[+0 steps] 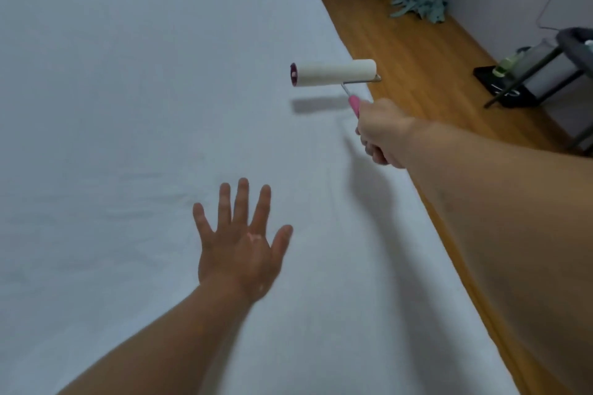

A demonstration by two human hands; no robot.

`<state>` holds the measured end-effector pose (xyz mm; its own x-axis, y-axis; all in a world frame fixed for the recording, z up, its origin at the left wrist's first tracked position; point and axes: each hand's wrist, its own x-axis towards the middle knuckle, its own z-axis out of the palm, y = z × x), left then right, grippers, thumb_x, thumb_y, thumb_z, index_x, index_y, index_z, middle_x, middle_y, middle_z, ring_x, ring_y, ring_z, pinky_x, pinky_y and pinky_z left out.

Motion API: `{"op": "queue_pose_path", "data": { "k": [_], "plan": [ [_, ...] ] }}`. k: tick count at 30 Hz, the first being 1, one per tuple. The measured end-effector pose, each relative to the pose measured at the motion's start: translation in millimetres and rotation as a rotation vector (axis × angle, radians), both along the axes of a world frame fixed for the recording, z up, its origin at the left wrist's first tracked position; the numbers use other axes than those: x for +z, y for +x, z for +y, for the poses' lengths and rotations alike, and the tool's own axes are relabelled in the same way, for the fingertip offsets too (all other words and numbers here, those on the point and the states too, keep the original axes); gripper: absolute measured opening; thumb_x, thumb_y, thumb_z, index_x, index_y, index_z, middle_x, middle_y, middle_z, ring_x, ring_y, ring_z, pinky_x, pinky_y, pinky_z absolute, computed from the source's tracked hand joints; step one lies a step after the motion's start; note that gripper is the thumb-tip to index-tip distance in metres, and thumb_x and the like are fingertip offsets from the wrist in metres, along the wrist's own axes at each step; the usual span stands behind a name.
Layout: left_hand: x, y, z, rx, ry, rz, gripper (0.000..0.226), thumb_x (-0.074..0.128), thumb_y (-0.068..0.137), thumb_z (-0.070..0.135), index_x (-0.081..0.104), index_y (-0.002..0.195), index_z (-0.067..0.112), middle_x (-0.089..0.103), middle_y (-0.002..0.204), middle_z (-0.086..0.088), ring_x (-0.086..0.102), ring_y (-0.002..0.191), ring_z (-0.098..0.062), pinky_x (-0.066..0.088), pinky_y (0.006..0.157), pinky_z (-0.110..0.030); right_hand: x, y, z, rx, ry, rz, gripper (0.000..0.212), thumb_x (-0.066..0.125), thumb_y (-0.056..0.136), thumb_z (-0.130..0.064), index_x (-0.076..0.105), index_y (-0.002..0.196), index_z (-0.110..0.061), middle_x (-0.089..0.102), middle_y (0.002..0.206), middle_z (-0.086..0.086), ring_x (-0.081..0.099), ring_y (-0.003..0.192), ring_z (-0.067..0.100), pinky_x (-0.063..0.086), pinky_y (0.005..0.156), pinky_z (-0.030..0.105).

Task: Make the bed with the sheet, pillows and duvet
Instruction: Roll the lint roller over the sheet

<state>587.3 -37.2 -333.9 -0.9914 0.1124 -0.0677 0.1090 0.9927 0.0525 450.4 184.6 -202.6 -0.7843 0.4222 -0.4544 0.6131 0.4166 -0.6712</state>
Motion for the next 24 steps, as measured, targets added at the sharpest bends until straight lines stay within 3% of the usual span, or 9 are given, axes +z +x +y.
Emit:
{"op": "queue_pose_path", "data": {
  "k": [3, 6, 12, 18, 20, 22, 23, 24],
  "plan": [
    [-1.2, -0.1, -0.5, -0.002, 0.014, 0.031, 0.075, -0.005, 0.093, 0.07, -0.006, 0.158, 0.032, -0.007, 0.167, -0.003, -0.012, 0.153, -0.03, -0.002, 0.116, -0.065, -15.4, -20.9, -4.1, 0.042, 0.08, -0.1, 0.041, 0.037, 0.102, -0.052, 0.048, 0.077, -0.021, 0.048, 0.06, 0.007, 0.039, 0.041, 0.017, 0.032, 0.037, 0.014],
    [-2.0, 0.1, -0.5, -0.004, 0.008, 0.03, 0.075, -0.002, 0.094, 0.07, -0.002, 0.159, 0.032, -0.003, 0.167, -0.003, -0.008, 0.153, -0.03, -0.001, 0.117, -0.065, -45.3, 3.7, 2.0, 0.097, 0.11, -0.201, 0.038, 0.028, 0.102, -0.048, 0.037, 0.069, -0.031, 0.051, 0.061, 0.011, 0.042, 0.044, 0.017, 0.035, 0.046, 0.021],
    [3.8, 0.9, -1.7, 0.011, 0.034, -0.023, 0.076, -0.011, 0.089, 0.073, -0.016, 0.155, 0.037, -0.016, 0.166, 0.001, -0.02, 0.151, -0.026, -0.011, 0.117, -0.061, -47.4, 97.6, 25.8, 0.004, 0.026, -0.294, 0.067, 0.032, 0.088, -0.077, 0.05, 0.072, -0.014, 0.045, 0.034, 0.003, 0.037, 0.027, 0.015, 0.035, 0.04, 0.021],
    [11.3, 39.6, 1.2, -0.012, 0.027, -0.08, 0.077, -0.012, 0.088, 0.074, -0.013, 0.155, 0.038, -0.016, 0.166, 0.003, -0.02, 0.151, -0.025, -0.01, 0.119, -0.058, -40.1, 229.1, 35.4, 0.045, 0.147, -0.409, 0.08, 0.026, 0.087, -0.079, 0.058, 0.082, -0.007, 0.06, 0.057, 0.013, 0.051, 0.034, 0.024, 0.042, 0.04, 0.025],
    [12.5, 60.5, 3.9, -0.031, 0.027, -0.089, 0.078, -0.011, 0.087, 0.076, -0.014, 0.155, 0.038, -0.016, 0.166, 0.003, -0.02, 0.151, -0.025, -0.01, 0.119, -0.058, -34.4, 271.0, 40.3, 0.071, 0.158, -0.449, 0.072, 0.026, 0.092, -0.073, 0.058, 0.089, -0.009, 0.062, 0.067, 0.014, 0.054, 0.039, 0.024, 0.042, 0.038, 0.024],
    [14.2, 85.2, 5.8, -0.061, 0.027, -0.089, 0.078, -0.008, 0.088, 0.077, -0.013, 0.155, 0.038, -0.015, 0.166, 0.003, -0.019, 0.151, -0.025, -0.01, 0.119, -0.057, -27.5, 316.6, 44.2, 0.197, 0.235, -0.472, 0.04, 0.03, 0.102, -0.048, 0.057, 0.116, -0.022, 0.062, 0.087, 0.016, 0.063, 0.058, 0.028, 0.05, 0.041, 0.031],
    [15.0, 99.3, 6.4, -0.078, 0.027, -0.09, 0.078, -0.007, 0.088, 0.077, -0.013, 0.155, 0.038, -0.015, 0.166, 0.002, -0.019, 0.151, -0.024, -0.01, 0.12, -0.056, -26.6, 338.9, 47.2, 0.202, 0.25, -0.439, 0.038, 0.032, 0.104, -0.029, 0.046, 0.139, -0.028, 0.059, 0.097, 0.017, 0.065, 0.069, 0.03, 0.055, 0.047, 0.036],
    [16.1, 114.0, 7.3, -0.095, 0.025, -0.095, 0.078, -0.006, 0.089, 0.077, -0.013, 0.156, 0.038, -0.015, 0.166, 0.002, -0.018, 0.152, -0.024, -0.01, 0.12, -0.056, -24.5, 361.7, 46.6, 0.219, 0.27, -0.434, 0.052, 0.032, 0.102, -0.014, 0.03, 0.151, -0.029, 0.056, 0.104, 0.016, 0.064, 0.075, 0.031, 0.057, 0.052, 0.038]
  ]
}}
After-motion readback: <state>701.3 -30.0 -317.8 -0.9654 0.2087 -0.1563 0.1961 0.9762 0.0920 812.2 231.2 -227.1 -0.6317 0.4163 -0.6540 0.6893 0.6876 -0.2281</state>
